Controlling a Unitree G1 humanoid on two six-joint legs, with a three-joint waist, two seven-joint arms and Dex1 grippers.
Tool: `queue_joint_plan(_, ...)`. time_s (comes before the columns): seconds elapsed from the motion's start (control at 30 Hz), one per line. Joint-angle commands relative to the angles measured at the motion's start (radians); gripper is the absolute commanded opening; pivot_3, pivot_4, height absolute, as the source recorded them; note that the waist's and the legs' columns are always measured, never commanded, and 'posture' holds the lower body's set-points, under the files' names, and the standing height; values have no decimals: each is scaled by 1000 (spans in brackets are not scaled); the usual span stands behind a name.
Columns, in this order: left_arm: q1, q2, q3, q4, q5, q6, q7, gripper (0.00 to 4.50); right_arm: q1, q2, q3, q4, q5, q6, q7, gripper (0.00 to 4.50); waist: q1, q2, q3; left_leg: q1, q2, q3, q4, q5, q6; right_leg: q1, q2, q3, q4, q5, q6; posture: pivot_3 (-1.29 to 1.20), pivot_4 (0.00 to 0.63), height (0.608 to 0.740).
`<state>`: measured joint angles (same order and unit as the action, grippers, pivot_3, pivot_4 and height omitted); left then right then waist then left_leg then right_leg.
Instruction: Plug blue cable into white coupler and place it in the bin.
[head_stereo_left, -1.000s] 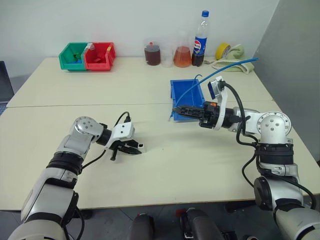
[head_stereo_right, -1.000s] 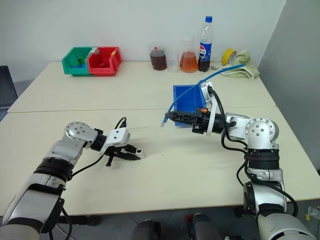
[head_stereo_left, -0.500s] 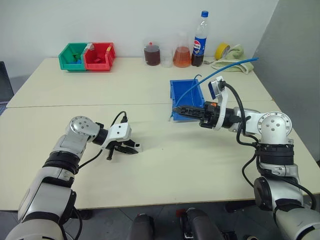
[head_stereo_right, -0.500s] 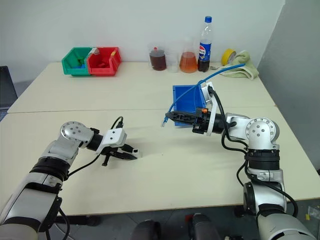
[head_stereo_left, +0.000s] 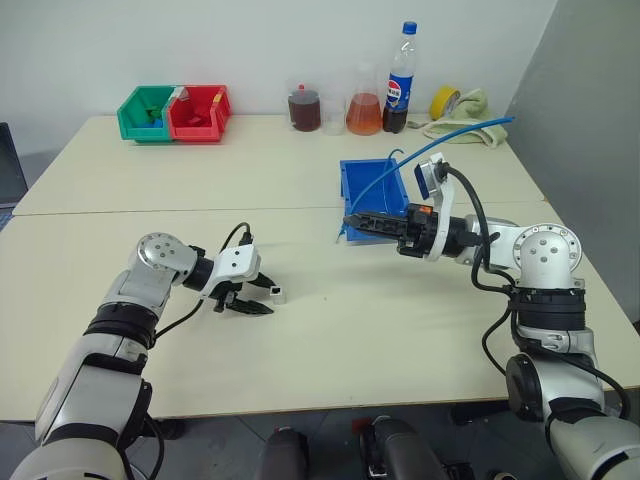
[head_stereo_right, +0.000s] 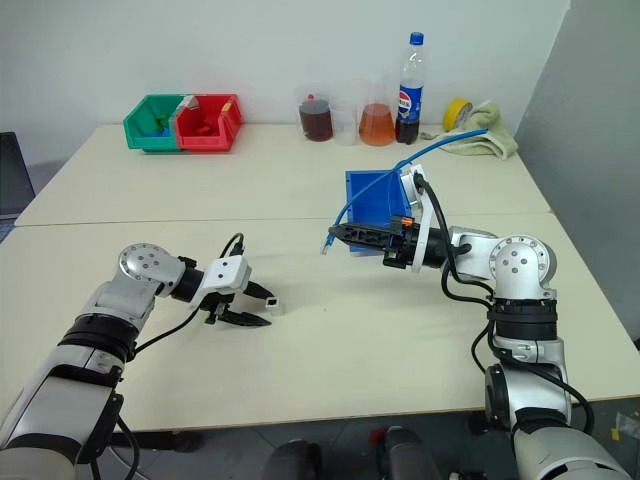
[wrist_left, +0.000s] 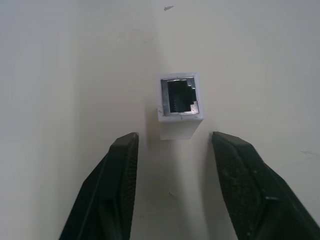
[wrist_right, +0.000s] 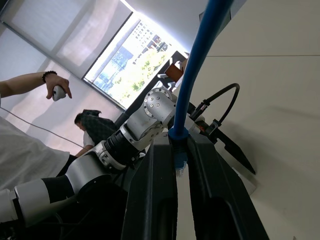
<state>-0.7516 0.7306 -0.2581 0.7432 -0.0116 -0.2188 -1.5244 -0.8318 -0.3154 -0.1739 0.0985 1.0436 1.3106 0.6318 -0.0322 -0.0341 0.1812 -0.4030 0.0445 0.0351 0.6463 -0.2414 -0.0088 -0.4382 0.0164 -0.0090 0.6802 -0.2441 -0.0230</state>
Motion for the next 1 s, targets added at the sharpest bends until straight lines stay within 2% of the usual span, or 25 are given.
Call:
queue_joint_plan(0.03,0,17,13,5,2,7,-18,3371,-9,-2,-17,-27,20,-3,8,78,0,0,0,0,0,0,0,0,0,0,0,0,0,0,0,0,150,740)
queue_joint_plan(0.13,6,30,22,-16,-2,25,-18,3874,-9,-3,-15,-25,19,-3,11,78,0,0,0,0,0,0,0,0,0,0,0,0,0,0,0,0,150,740)
queue_joint_plan(0.17,9,35,27,-26,-6,38,-16,4211,-9,-2,-15,-26,19,-4,11,78,0,0,0,0,0,0,0,0,0,0,0,0,0,0,0,0,150,740)
queue_joint_plan(0.23,23,48,48,-75,-26,93,-3,4490,-7,0,-13,-27,18,-4,11,78,0,0,0,0,0,0,0,0,0,0,0,0,0,0,0,0,150,740)
queue_joint_plan(0.4,175,103,160,-411,-96,396,134,4490,0,7,-10,-35,20,-4,11,78,-3,0,0,-1,1,0,0,0,0,-1,0,0,0,0,0,0,150,740)
queue_joint_plan(0.6,535,104,359,-994,-237,849,364,4490,9,27,1,-41,23,0,15,78,-2,0,0,-1,1,0,-1,0,0,-1,-1,1,-1,0,0,0,150,740)
queue_joint_plan(0.67,630,81,422,-1168,-289,1016,450,4490,8,25,5,-35,23,4,25,78,0,0,0,-1,1,0,0,0,0,-1,-1,0,0,0,0,0,150,740)
queue_joint_plan(0.77,721,18,461,-1329,-289,1177,609,4490,6,29,18,-30,17,3,36,78,1,0,0,1,1,0,0,0,0,1,-1,0,0,0,0,0,150,740)
queue_joint_plan(0.87,769,-107,441,-1462,-269,1288,797,4490,1,34,29,-22,12,3,49,78,2,0,0,4,1,-1,1,0,-1,4,-1,0,0,0,0,0,150,740)
queue_joint_plan(1.0,777,-296,371,-1529,-167,1360,1081,4490,-6,25,41,-15,11,10,67,78,4,0,0,5,0,-2,2,0,-1,7,-1,0,0,0,1,0,150,740)
